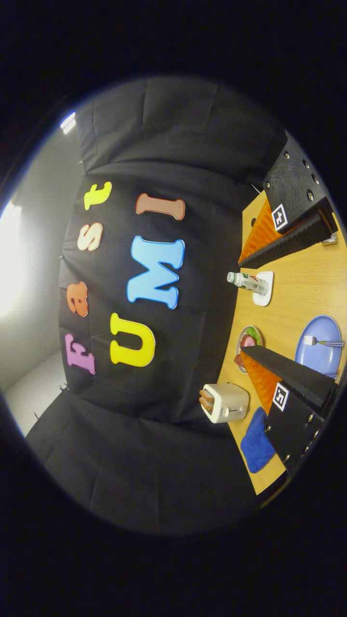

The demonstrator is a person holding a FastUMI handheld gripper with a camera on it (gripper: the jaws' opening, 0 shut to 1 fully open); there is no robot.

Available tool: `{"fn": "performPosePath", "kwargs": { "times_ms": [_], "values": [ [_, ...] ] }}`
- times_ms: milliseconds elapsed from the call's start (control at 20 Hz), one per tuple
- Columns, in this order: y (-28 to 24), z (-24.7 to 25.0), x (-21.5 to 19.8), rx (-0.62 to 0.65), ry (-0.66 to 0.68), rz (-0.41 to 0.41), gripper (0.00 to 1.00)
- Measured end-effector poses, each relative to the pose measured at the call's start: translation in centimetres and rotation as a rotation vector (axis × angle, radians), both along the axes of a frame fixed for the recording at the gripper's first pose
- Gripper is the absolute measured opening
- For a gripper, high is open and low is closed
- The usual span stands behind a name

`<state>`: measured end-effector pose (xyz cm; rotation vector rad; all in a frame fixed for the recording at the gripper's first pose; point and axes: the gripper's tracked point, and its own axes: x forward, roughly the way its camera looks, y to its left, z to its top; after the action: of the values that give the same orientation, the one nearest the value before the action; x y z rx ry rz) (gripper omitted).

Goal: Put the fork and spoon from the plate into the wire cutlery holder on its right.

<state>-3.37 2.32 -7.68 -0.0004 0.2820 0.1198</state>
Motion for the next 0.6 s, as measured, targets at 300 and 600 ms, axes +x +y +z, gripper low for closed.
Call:
{"fn": "performPosePath", "kwargs": {
  "times_ms": [300, 600],
  "values": [
    [2.3, -7.6, -2.1, -0.028, 0.306, 0.107, 0.98],
    [4.2, -13.2, -4.5, -0.098, 0.556, 0.193, 0.97]
  ]
}}
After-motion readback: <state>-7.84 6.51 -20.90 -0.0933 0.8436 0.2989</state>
